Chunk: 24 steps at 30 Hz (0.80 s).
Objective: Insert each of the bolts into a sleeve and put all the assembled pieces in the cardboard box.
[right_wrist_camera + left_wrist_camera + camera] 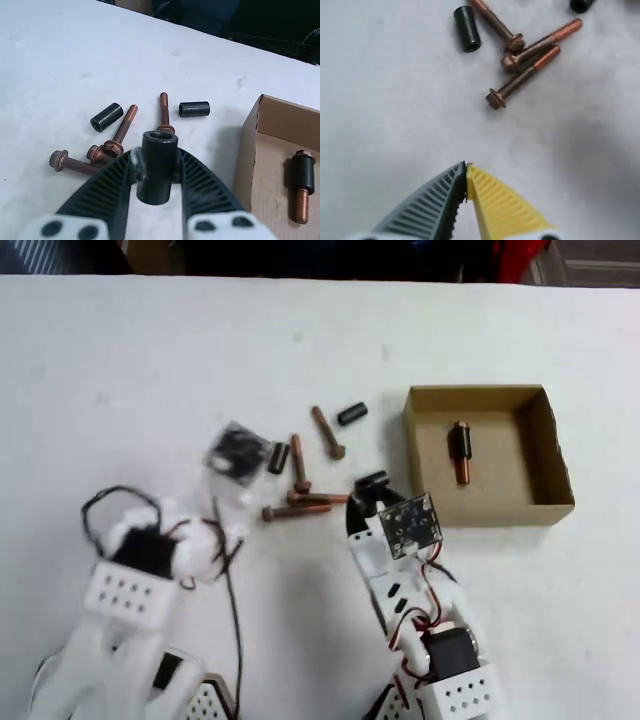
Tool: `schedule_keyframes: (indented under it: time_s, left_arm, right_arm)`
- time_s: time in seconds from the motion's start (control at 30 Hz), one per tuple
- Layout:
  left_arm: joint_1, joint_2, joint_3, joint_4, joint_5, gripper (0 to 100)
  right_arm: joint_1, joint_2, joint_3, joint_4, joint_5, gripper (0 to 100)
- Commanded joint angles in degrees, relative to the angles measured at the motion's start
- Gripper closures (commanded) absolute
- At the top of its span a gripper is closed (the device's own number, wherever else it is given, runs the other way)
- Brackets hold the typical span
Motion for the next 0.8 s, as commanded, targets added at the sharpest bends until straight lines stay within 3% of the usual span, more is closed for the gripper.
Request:
schedule_keyframes:
  time_s: [0.0, 0.37, 0.77]
  left_arm:
    - [2.5, 6.8, -4.7, -4.0, -7.8, 97]
    - [7.4, 26.0, -11.7, -13.4, -27.5, 97]
    - [9.5, 37.9, -12.0, -20.3, -28.3, 97]
  right_arm:
    - [0.7, -0.7, 0.5, -1.2, -0.7, 98.2]
    - [0.7, -0.7, 0.5, -1.2, -0.6, 98.2]
    - [0.7, -0.7, 0.5, -1.2, -0.5, 98.2]
